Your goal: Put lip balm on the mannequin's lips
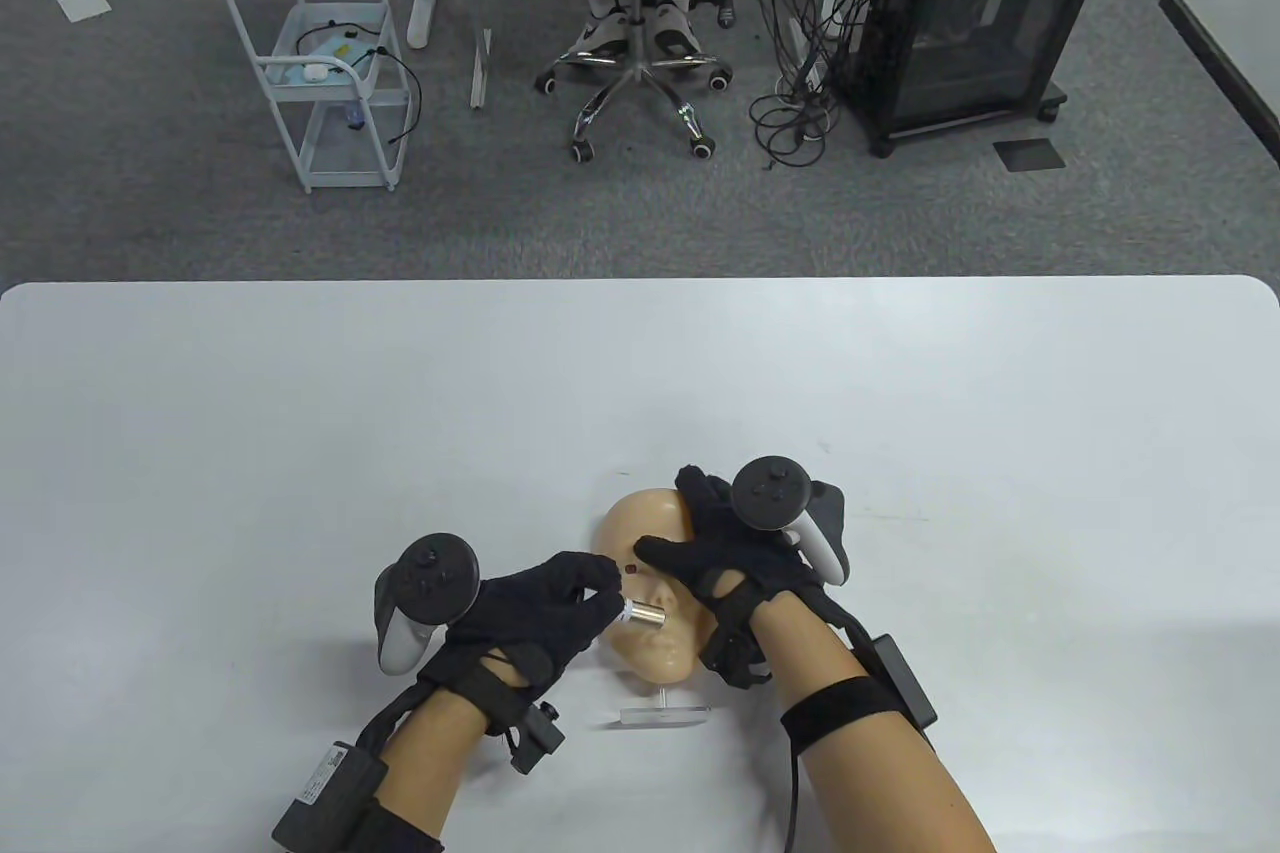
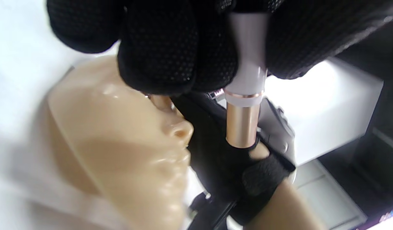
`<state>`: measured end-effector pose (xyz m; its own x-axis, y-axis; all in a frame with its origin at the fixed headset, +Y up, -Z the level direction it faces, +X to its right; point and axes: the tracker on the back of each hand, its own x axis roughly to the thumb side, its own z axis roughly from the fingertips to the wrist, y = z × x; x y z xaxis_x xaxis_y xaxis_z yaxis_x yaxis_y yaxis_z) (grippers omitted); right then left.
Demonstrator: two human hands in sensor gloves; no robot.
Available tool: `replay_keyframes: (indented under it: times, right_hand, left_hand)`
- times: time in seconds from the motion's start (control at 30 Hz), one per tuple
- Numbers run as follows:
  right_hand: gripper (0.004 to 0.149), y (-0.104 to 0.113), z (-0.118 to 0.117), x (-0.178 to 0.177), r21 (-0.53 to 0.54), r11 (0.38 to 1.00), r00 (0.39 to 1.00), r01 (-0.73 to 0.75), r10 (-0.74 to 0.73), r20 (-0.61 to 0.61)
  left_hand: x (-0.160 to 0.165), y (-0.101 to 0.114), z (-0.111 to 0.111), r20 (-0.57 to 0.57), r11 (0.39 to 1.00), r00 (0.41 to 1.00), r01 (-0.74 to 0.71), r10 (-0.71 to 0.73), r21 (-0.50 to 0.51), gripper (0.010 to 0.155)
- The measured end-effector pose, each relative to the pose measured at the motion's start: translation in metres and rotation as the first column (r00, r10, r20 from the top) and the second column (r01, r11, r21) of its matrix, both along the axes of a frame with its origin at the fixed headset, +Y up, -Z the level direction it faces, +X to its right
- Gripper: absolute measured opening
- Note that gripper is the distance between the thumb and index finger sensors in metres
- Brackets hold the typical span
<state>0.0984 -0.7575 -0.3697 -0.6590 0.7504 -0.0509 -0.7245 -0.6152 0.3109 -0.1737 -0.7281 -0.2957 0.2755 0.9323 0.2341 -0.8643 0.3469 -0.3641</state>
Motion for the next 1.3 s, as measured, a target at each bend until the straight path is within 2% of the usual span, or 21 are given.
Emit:
replay_keyframes:
  times: [0.1, 0.17, 0.23, 0.3, 0.37, 0.4, 0.5, 0.57, 0.67, 0.8, 0.97, 1.1, 1.2, 1.3]
  right_hand:
    - [0.092, 0.026, 0.009, 0.010, 0.096, 0.988, 0.990, 0.124, -0.129, 0.051]
    - [0.087, 0.047, 0.021, 0.016, 0.158, 0.960, 0.970, 0.229, -0.240, 0.051]
    - [0.083, 0.058, 0.032, 0.017, 0.166, 0.938, 0.949, 0.306, -0.315, 0.032]
    - [0.079, 0.064, 0.048, 0.015, 0.118, 0.910, 0.916, 0.397, -0.401, 0.007]
    - [0.079, 0.064, 0.063, 0.012, 0.054, 0.908, 0.909, 0.416, -0.414, -0.043]
    - [0.079, 0.063, 0.068, 0.012, 0.041, 0.903, 0.903, 0.427, -0.424, -0.065]
    - [0.078, 0.060, 0.085, 0.010, 0.151, 0.892, 0.899, 0.427, -0.401, -0.175]
    - [0.073, 0.056, 0.088, 0.008, 0.266, 0.869, 0.902, 0.418, -0.361, -0.237]
    - [0.068, 0.052, 0.090, 0.003, 0.234, 0.877, 0.888, 0.419, -0.341, -0.309]
    - [0.060, 0.052, 0.092, -0.001, 0.331, 0.854, 0.902, 0.401, -0.305, -0.305]
    - [0.058, 0.045, 0.092, 0.000, 0.286, 0.819, 0.861, 0.497, -0.423, -0.283]
    - [0.056, 0.040, 0.090, 0.003, 0.247, 0.787, 0.822, 0.566, -0.516, -0.239]
    - [0.053, 0.041, 0.091, 0.003, 0.260, 0.770, 0.812, 0.583, -0.536, -0.231]
    - [0.050, 0.048, 0.096, 0.001, 0.350, 0.757, 0.833, 0.552, -0.474, -0.286]
  left_hand:
    - [-0.006, -0.002, -0.002, -0.029, 0.996, 0.995, -0.091, 0.091, -0.023, 0.049]
    - [-0.009, -0.005, -0.003, -0.052, 0.978, 0.981, -0.193, 0.189, -0.075, 0.048]
    - [-0.010, -0.006, -0.002, -0.055, 0.963, 0.968, -0.249, 0.244, -0.103, 0.049]
    - [-0.009, -0.003, -0.001, -0.048, 0.961, 0.963, -0.266, 0.263, -0.075, 0.049]
    - [-0.006, 0.001, 0.000, -0.017, 0.967, 0.968, -0.252, 0.252, -0.026, 0.049]
    - [-0.005, 0.002, 0.001, -0.011, 0.967, 0.968, -0.252, 0.252, -0.032, 0.049]
    - [0.001, 0.001, 0.005, -0.001, 0.950, 0.954, -0.299, 0.300, -0.087, 0.049]
    - [0.005, 0.002, 0.006, 0.017, 0.961, 0.962, -0.269, 0.271, -0.067, 0.048]
    - [0.009, 0.001, 0.008, 0.020, 0.968, 0.970, -0.243, 0.244, -0.060, 0.049]
    - [0.012, 0.000, 0.010, 0.011, 0.969, 0.971, -0.236, 0.237, -0.074, 0.048]
    - [0.015, -0.002, 0.010, 0.026, 0.963, 0.966, -0.255, 0.258, -0.082, 0.048]
    - [0.017, -0.001, 0.009, 0.043, 0.967, 0.966, -0.254, 0.255, -0.031, 0.047]
    - [0.018, 0.002, 0.010, 0.053, 0.971, 0.969, -0.241, 0.240, 0.012, 0.047]
    - [0.017, 0.002, 0.010, 0.056, 0.963, 0.962, -0.266, 0.268, -0.041, 0.046]
